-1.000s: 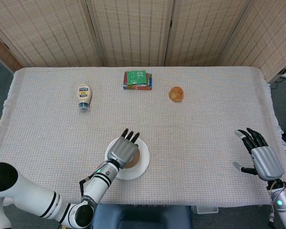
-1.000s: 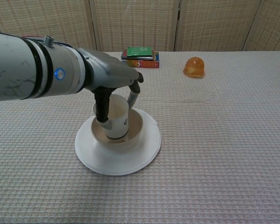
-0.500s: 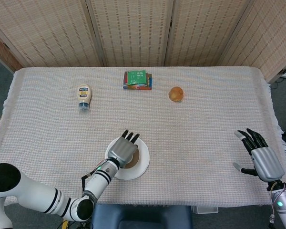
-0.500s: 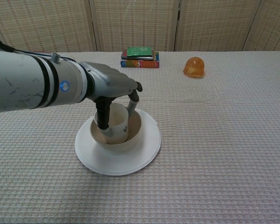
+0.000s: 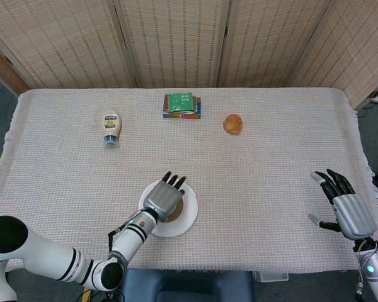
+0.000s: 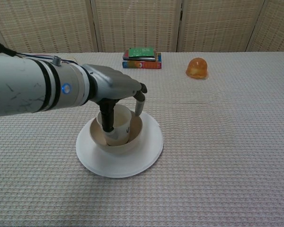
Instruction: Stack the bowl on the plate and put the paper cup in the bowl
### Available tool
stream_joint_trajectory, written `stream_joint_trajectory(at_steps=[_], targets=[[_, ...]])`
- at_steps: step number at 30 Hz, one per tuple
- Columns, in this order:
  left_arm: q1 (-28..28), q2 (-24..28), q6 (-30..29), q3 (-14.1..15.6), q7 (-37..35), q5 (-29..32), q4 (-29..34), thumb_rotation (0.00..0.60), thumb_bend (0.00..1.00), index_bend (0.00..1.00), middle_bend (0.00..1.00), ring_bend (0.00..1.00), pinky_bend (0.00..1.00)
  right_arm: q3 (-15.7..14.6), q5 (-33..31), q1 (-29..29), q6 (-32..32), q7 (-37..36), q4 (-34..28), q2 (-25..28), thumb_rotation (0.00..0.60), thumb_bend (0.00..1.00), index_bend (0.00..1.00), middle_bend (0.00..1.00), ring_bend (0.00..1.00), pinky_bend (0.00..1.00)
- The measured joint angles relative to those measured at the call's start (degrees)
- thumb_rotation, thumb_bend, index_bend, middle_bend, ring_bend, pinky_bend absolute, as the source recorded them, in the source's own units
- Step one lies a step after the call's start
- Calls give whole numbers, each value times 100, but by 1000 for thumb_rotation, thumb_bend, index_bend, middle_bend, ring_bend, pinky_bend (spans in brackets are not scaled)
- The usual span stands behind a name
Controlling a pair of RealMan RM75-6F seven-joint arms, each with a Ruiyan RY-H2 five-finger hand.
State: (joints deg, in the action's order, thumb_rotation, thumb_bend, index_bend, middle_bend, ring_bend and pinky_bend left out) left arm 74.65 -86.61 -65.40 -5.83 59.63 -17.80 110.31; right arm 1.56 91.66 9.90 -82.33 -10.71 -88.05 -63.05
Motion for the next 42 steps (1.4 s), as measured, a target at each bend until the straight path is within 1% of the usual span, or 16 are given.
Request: stream_joint_trajectory(at_steps=[6,10,15,18,22,25,27,31,32,34,35,37,38,42], targets=[[-1,65,-152,-3,-15,-86,233,600,203,231,42,0,57,1,0,-5,-8,12,3,-6,600,171,91,107,6,77],[-15,169,-331,-9,-8,-174,519,600,202,212,37,0,57,9,-19,1,10,29,-1,-11,600,171,91,107,6,77],[-91,457,-702,-15,-8,-293,1104,600,200,167,2,0,56,4,-17,2,19,53,-10,-14,600,171,91,107,6,77],[-223,796,-1036,-21,-80,-483,1582,600,199,150,0,0,57,-1,-16,5,33,82,-15,-16,600,171,91,107,6,77],[-535,1368,-1368,31,-338,-1102,1987,600,199,144,0,0,57,-20,4,3,40,189,-41,-34,600,171,91,107,6,77],[-888,1692,-1547,169,-678,-1810,2127,600,199,136,0,0,56,-37,21,-6,38,304,-63,-57,600,171,91,107,5,77],[-1201,1877,-1655,329,-1030,-2425,2123,600,199,127,0,0,56,-42,20,-10,40,389,-74,-78,600,171,91,107,6,77],[-1970,2105,-1922,791,-1953,-3820,1827,600,199,110,0,0,57,-61,12,-23,59,650,-108,-140,600,171,91,107,6,77],[-2256,2139,-2032,965,-2292,-4282,1641,600,199,108,0,0,57,-65,11,-27,60,717,-117,-156,600,171,91,107,6,77],[-2718,2146,-2229,1220,-2796,-4961,1249,600,199,107,0,0,57,-71,-4,-40,62,879,-141,-199,600,171,91,107,6,77],[-3011,2124,-2373,1371,-3081,-5360,924,600,199,107,0,0,57,-71,-16,-46,64,951,-152,-218,600,171,91,107,6,77],[-3438,2056,-2599,1562,-3442,-5821,372,600,199,107,0,0,57,-70,-61,-61,75,1120,-182,-264,600,171,91,107,6,77],[-3719,1992,-2753,1668,-3680,-6034,-14,600,199,107,0,0,57,-69,-85,-67,82,1194,-195,-283,600,171,91,107,6,77],[-4574,1726,-3251,1885,-4515,-6483,-1249,600,199,106,0,0,57,-54,-200,-96,106,1517,-261,-377,600,171,91,107,6,77]])
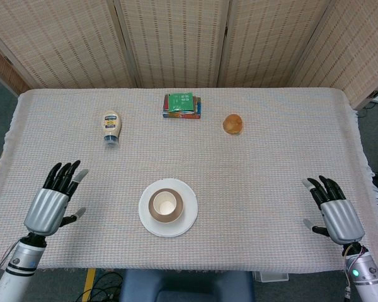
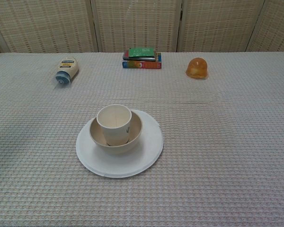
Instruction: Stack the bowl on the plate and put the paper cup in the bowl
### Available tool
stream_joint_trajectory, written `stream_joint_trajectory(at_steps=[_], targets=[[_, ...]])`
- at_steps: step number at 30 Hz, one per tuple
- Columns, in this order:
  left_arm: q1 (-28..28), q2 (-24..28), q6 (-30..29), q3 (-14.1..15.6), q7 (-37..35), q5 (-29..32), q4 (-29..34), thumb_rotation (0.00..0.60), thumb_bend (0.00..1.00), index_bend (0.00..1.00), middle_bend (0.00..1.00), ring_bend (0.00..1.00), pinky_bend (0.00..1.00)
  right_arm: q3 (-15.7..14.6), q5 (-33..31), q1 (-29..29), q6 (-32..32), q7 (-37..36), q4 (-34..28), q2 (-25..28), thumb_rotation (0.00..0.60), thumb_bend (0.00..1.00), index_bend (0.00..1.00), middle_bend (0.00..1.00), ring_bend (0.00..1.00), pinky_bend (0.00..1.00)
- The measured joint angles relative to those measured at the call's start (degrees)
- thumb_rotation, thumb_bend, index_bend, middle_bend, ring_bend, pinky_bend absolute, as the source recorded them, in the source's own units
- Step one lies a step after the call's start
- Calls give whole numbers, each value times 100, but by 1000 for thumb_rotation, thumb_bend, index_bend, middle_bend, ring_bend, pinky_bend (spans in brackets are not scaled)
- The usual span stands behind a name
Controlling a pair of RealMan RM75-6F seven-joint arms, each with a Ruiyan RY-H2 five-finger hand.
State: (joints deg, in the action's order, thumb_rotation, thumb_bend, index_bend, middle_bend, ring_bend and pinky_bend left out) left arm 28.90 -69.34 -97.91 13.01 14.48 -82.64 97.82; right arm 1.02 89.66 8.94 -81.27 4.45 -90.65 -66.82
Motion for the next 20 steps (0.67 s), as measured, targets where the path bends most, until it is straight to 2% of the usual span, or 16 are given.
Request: stream_joint_trajectory(at_steps=[3,7,10,15,20], targets=[[-632,-221,-254,108,-601,-214,-784,600,199,103,0,0,57,39,-152,-36,-4,248,-56,-76,600,172,91,107,6,77],[-1124,-372,-264,177,-1105,-333,-1256,600,199,98,0,0,56,188,-488,-128,-136,641,-144,-196,600,171,91,107,6,77],[-1230,-356,-244,40,-1050,-261,-1309,600,199,96,0,0,57,282,-663,-180,-204,787,-203,-256,600,171,91,107,6,77],[-1432,-256,-69,-358,-822,187,-1216,600,199,97,0,0,57,290,-699,-155,-102,887,-221,-294,600,172,91,107,6,77],[-1515,-168,286,-492,-790,194,-1116,600,199,102,0,0,57,267,-641,-95,-4,868,-190,-304,600,171,91,107,6,77]])
